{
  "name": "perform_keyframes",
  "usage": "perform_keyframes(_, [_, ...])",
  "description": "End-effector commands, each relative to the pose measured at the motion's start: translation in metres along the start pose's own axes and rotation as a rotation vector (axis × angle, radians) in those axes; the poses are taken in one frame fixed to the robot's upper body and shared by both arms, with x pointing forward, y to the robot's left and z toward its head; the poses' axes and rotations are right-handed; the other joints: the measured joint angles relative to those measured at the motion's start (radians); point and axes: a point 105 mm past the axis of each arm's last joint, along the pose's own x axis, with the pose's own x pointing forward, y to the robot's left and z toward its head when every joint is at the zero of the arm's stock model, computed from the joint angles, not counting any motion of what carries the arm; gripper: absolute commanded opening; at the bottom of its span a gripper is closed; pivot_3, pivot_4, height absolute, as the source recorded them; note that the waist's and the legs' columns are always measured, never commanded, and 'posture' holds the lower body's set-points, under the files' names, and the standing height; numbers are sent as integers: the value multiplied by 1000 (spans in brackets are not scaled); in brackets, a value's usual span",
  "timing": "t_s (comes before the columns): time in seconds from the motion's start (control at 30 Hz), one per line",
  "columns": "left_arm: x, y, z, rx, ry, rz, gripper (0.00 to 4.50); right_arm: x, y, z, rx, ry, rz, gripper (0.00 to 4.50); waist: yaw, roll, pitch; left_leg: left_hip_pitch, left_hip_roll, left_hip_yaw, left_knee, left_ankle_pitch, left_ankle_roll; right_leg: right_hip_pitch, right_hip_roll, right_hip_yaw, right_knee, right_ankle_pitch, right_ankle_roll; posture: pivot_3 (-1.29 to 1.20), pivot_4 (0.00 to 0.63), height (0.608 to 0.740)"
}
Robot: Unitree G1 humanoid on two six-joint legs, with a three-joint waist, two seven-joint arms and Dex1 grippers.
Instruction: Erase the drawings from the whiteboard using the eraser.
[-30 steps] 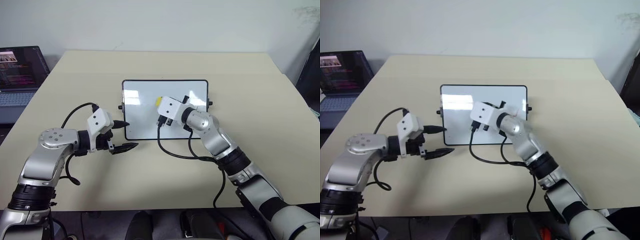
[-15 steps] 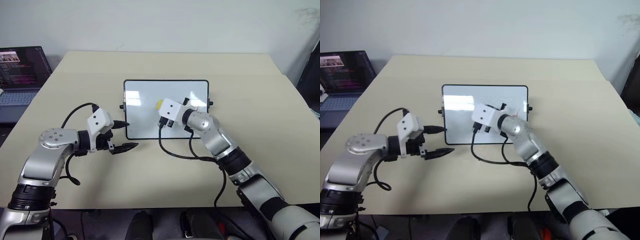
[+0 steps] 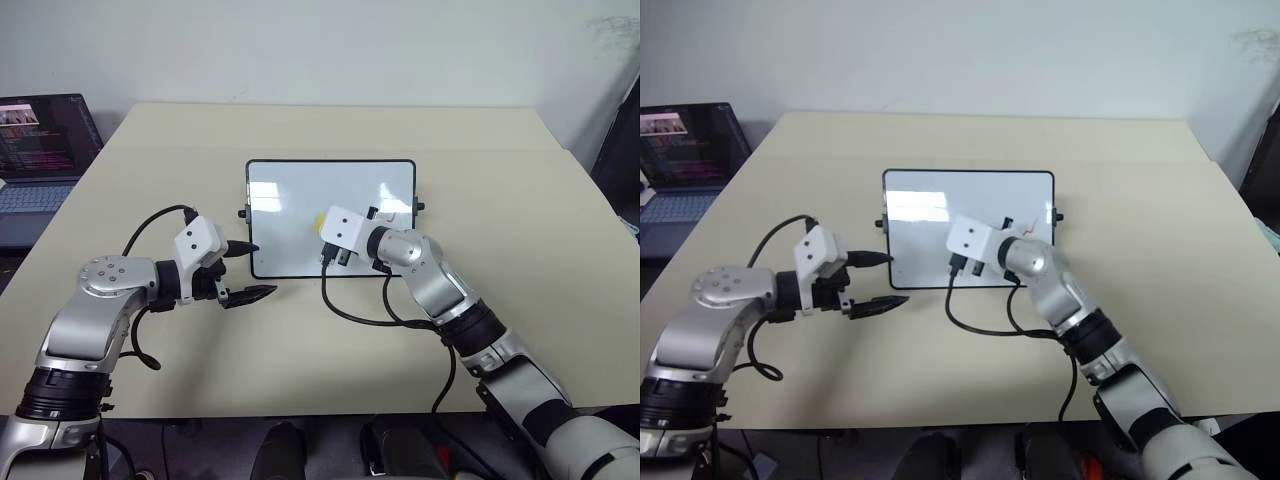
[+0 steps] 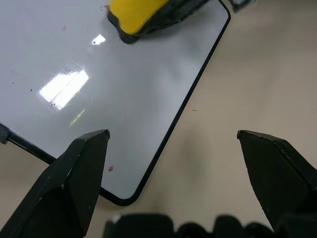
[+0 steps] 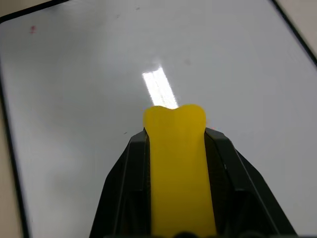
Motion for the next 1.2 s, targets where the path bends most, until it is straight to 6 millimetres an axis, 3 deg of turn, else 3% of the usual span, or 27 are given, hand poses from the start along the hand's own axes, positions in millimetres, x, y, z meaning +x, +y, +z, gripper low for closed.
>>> perform_keyframes(0.03, [-3, 2, 14, 48, -34, 6, 4500, -3, -18, -5, 2, 19, -70, 1111, 3, 0, 0, 0, 0, 0, 0, 0, 0, 0, 0, 0, 0, 0, 0, 0, 150, 740])
perform_keyframes(0.23, [-3, 1, 13, 46, -34, 7, 4500, -9, 15, -24, 41, 97, 111, 1111, 3, 0, 0, -1, 0, 0, 0, 0, 0, 0, 0, 0, -1, 0, 0, 0, 150, 740])
perform_keyframes(0.37, [-3, 1, 13, 46, -35, 6, 4500, -14, 26, -25, 63, 109, 181, 1111, 3, 0, 0, 0, 0, 0, 0, 0, 0, 0, 0, 0, -1, 0, 0, 0, 150, 740])
perform_keyframes(0.43, [-3, 2, 13, 46, -36, 5, 4500, -14, 25, -21, 67, 93, 179, 1111, 3, 0, 0, 0, 0, 0, 0, 0, 0, 0, 0, 0, 0, 0, 0, 0, 150, 740])
perform_keyframes(0.6, [-2, 0, 14, 47, -39, -1, 4500, -6, -14, 0, 36, 9, -45, 1111, -1, 0, 0, 0, 0, 0, 0, 0, 0, 0, 0, 0, 0, 0, 0, 0, 150, 740])
perform_keyframes(0.67, [-2, 0, 14, 47, -39, -3, 4500, -4, -18, 0, 33, 4, -67, 1111, -1, 0, 0, 0, 0, 0, 0, 0, 0, 0, 0, 0, 0, 0, 0, 0, 150, 740])
perform_keyframes(0.97, [-2, -1, 14, 49, -41, -4, 4500, -11, 7, -23, 59, 88, 72, 1111, 3, 0, 0, -1, 0, 0, -1, 0, 0, 0, 0, 0, -2, 0, 0, 0, 150, 740])
perform_keyframes(1.2, [-1, -1, 15, 51, -46, -9, 4500, -19, 17, -24, 102, 86, 127, 1111, 3, 0, 0, 0, 0, 0, 0, 0, 0, 0, 0, 0, -1, 0, 0, 0, 150, 740])
